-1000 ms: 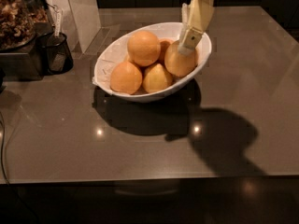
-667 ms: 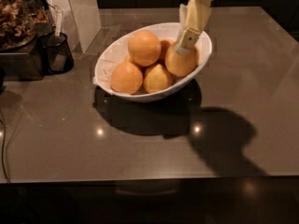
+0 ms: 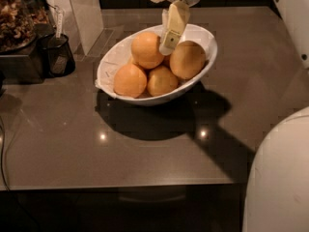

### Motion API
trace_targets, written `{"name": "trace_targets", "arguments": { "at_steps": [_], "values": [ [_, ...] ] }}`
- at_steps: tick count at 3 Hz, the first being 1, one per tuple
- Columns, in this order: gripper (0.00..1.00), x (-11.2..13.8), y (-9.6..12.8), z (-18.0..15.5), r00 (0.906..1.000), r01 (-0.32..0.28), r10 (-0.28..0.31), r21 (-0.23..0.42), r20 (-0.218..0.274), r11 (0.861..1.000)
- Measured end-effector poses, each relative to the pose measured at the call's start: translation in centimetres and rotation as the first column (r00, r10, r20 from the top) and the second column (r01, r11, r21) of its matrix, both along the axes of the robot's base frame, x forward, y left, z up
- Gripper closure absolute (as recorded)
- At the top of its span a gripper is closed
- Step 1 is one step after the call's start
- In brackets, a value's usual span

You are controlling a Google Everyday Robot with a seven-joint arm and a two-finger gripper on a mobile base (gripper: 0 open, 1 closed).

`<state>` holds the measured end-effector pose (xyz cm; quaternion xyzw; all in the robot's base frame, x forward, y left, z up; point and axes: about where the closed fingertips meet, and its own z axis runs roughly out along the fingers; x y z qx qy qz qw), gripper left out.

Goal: Pick orange from white bowl

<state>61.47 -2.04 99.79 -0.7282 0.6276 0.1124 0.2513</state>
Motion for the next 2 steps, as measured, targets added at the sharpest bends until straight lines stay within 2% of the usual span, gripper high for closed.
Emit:
{"name": "trace_targets", "arguments": {
  "at_steps": [1,2],
  "values": [
    [0.00,0.7,0.4,-0.3,1.0000,0.006,-0.006,0.016,0.001,1.000],
    [0.00,1.6,1.8,-2.1,0.9984,-0.027,0.029,0.033,-0.048,0.999]
  ]
}}
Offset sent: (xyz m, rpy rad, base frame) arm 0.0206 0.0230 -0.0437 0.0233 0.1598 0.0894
